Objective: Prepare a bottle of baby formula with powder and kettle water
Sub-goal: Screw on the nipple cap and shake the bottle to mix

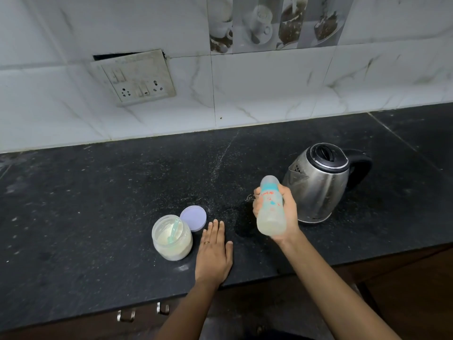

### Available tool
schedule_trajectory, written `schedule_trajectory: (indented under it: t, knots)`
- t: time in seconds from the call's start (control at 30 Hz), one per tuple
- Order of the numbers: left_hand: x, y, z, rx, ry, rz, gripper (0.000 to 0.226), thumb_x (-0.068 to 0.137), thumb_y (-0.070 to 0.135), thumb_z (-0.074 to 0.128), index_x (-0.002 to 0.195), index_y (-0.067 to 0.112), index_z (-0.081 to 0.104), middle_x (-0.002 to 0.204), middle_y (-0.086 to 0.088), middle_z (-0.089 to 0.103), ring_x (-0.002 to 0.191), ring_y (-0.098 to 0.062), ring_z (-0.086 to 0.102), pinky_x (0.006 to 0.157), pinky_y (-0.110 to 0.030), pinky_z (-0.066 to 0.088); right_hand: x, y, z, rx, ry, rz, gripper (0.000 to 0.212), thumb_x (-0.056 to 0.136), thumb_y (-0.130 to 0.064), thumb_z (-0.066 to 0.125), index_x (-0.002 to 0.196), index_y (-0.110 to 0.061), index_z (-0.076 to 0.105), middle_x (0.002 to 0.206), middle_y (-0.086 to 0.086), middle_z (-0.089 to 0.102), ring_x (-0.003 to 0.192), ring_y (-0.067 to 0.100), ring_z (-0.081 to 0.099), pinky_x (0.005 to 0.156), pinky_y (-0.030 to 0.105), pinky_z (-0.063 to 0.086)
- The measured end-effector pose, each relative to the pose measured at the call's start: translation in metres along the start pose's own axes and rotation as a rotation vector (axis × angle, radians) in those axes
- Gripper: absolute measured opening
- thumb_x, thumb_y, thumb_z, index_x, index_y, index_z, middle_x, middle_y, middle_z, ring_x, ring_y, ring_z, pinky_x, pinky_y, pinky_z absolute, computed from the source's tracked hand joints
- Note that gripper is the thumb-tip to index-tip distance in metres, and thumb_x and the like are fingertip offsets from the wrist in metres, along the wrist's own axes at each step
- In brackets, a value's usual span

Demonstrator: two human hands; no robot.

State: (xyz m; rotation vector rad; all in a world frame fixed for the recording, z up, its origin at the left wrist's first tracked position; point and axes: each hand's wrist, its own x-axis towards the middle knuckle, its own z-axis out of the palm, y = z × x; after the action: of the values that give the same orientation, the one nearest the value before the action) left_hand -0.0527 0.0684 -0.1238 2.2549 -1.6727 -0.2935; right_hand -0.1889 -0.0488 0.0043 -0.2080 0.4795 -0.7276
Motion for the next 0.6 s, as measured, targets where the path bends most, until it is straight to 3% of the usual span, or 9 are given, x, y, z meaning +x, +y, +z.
schedule_trajectory:
  t: [0.1, 0.23, 0.4, 0.53, 0.6]
  knots:
    - [0.001, 0.000, 0.000, -0.021, 0.015, -0.003, 0.072, 0.090, 0.048, 0.005, 0.152, 0.013, 0.016, 0.160, -0.004, 0.012, 0.146, -0.010, 0.000, 0.117, -0.027, -0.007, -0.006, 0.002, 0.004, -0.099, -0.065, -0.010, 0.047, 0.054, -0.029, 0.081, 0.091, -0.007, 0.060, 0.076, 0.006, 0.059, 0.049, 0.017, 0.054, 0.045, 0.023, 0.049]
    - [0.002, 0.000, 0.001, -0.015, 0.016, 0.000, 0.072, 0.090, 0.048, 0.006, 0.152, 0.013, 0.017, 0.160, -0.004, 0.012, 0.147, -0.012, 0.002, 0.117, -0.027, -0.007, 0.002, -0.008, 0.015, 0.019, 0.096, -0.071, 0.032, 0.071, -0.040, 0.060, 0.080, -0.009, 0.055, 0.065, 0.000, 0.051, 0.045, 0.013, 0.053, 0.046, 0.020, 0.046]
    - [0.001, 0.000, 0.001, -0.010, 0.014, 0.003, 0.074, 0.089, 0.049, 0.004, 0.152, 0.013, 0.015, 0.160, -0.004, 0.011, 0.147, -0.012, 0.000, 0.116, -0.026, -0.009, -0.004, 0.007, 0.024, -0.189, -0.014, -0.029, 0.044, 0.055, -0.039, 0.080, 0.078, -0.008, 0.060, 0.068, 0.002, 0.054, 0.046, 0.015, 0.052, 0.044, 0.022, 0.045]
    - [0.002, 0.000, 0.001, -0.011, 0.018, 0.004, 0.073, 0.089, 0.049, 0.005, 0.152, 0.012, 0.016, 0.160, -0.004, 0.012, 0.147, -0.013, 0.002, 0.117, -0.026, -0.009, -0.002, 0.004, 0.032, -0.005, 0.073, -0.085, 0.033, 0.085, -0.041, 0.048, 0.078, -0.009, 0.053, 0.059, 0.001, 0.049, 0.044, 0.014, 0.050, 0.045, 0.020, 0.044]
    - [0.001, -0.001, 0.002, -0.018, 0.024, 0.004, 0.072, 0.090, 0.047, 0.008, 0.151, 0.011, 0.019, 0.159, -0.006, 0.016, 0.147, -0.014, 0.004, 0.117, -0.027, -0.007, -0.004, 0.008, 0.030, -0.096, 0.048, -0.120, 0.027, 0.087, -0.035, 0.049, 0.095, -0.011, 0.057, 0.067, 0.003, 0.053, 0.047, 0.016, 0.050, 0.046, 0.022, 0.045]
